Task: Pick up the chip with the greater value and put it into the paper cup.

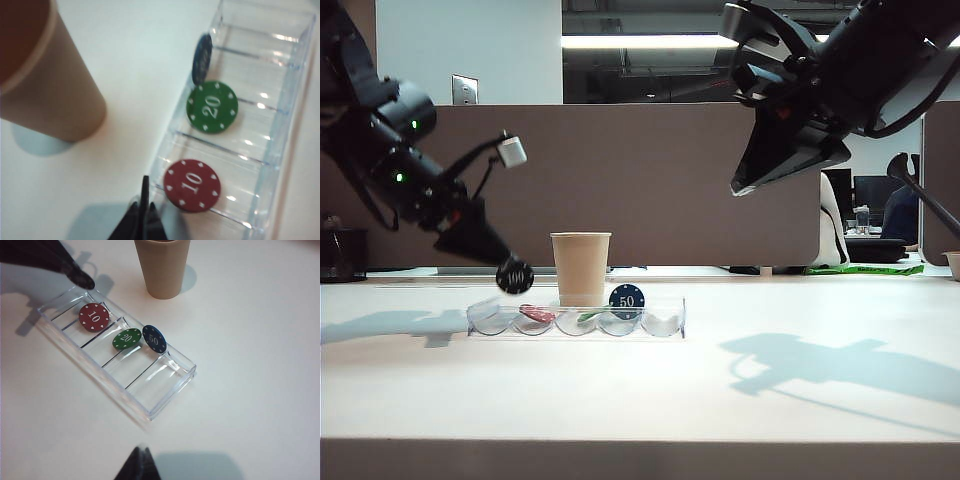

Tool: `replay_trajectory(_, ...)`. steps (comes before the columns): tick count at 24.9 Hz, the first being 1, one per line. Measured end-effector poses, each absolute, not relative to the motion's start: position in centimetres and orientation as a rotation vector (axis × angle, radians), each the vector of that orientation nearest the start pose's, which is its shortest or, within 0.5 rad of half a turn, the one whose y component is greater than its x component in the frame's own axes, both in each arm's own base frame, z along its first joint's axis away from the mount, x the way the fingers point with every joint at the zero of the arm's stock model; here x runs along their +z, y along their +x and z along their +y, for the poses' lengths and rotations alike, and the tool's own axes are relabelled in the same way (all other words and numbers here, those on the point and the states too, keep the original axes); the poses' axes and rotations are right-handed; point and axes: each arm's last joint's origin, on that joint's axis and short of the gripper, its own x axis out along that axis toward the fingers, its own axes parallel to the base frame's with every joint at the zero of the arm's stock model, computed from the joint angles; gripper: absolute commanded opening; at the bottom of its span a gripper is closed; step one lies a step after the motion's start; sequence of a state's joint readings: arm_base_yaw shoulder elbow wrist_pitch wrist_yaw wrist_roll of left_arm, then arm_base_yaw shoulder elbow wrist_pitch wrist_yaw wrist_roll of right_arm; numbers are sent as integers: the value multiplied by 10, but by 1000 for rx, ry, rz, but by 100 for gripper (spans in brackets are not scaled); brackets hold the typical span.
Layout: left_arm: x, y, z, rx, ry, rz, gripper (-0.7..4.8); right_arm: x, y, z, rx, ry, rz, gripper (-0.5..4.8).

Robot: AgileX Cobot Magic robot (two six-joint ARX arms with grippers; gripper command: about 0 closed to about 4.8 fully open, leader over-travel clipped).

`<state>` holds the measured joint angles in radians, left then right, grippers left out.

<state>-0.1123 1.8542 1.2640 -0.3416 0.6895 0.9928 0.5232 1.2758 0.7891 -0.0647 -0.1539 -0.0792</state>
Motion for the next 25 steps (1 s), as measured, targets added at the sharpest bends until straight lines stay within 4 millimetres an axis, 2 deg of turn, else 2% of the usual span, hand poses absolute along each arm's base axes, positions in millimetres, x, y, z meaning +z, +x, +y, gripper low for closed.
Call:
replay_trajectory(2, 210, 379, -61, -1085, 620, 413, -6, 244, 232, 139, 682, -177, 526, -1)
replay_trajectory(18, 255, 403, -67, -962, 430, 32, -6, 247, 235, 141, 683, -168, 473, -1)
replay_trajectory(20, 254, 409, -69, -950, 401, -4, -6, 244, 237, 142, 682, -170, 486, -1)
replay_trajectory(25, 233, 417, -75, -963, 339, 50, -6, 238, 240, 143, 682, -173, 502, -1)
